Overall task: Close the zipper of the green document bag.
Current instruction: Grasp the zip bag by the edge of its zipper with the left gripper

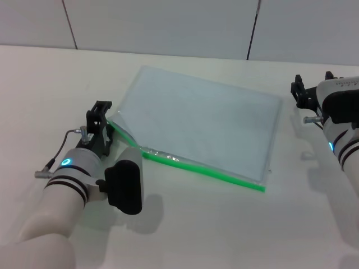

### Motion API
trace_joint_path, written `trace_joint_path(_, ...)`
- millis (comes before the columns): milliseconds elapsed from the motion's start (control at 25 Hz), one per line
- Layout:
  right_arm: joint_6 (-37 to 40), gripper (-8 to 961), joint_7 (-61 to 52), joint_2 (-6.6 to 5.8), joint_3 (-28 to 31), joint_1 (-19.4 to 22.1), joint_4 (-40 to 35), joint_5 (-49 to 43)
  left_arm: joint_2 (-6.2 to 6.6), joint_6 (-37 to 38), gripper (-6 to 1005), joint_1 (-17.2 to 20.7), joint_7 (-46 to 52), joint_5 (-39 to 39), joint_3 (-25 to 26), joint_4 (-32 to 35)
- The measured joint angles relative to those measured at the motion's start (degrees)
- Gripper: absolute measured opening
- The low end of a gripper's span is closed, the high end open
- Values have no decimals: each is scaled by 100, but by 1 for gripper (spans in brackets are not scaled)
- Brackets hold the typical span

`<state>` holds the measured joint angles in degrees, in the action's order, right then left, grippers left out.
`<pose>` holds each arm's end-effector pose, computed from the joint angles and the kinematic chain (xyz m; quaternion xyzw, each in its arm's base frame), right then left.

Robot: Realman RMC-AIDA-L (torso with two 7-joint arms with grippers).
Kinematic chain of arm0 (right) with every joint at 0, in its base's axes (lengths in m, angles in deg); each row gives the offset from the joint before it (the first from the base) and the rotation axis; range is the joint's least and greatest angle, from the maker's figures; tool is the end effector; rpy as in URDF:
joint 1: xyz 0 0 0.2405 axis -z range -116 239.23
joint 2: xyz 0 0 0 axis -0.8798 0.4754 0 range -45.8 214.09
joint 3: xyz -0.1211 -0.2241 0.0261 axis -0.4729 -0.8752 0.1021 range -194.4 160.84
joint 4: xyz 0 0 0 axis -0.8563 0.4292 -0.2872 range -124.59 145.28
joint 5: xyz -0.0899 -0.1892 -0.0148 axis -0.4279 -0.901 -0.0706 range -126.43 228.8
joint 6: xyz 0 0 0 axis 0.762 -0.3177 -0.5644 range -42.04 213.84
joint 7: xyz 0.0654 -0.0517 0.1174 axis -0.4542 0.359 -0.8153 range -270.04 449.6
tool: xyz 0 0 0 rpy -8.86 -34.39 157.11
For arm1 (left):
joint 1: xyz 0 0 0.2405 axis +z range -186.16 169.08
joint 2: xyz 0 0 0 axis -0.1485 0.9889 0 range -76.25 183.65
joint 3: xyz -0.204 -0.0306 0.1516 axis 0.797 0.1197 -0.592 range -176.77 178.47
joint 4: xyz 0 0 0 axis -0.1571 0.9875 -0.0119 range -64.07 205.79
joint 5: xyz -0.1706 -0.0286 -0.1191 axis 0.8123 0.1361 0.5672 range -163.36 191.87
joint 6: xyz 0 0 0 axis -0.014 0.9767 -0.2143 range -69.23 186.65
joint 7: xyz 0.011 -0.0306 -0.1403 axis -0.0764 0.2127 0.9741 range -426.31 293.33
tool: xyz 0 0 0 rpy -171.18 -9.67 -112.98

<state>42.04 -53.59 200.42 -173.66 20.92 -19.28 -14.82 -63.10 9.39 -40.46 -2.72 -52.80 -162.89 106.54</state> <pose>0.2629 0.3987 -0.0692 -0.7199 0.2931 0.1376 0.6139 -0.2860 0.3390 -0.0945 -0.7603 0.2300 0.2813 0.5384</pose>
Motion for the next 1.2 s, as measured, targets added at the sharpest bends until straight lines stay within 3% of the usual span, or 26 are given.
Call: trace_joint_path(1200,0,670,29,0,0,0,0,0,0,219,597,-58,-284,-298,-3,42)
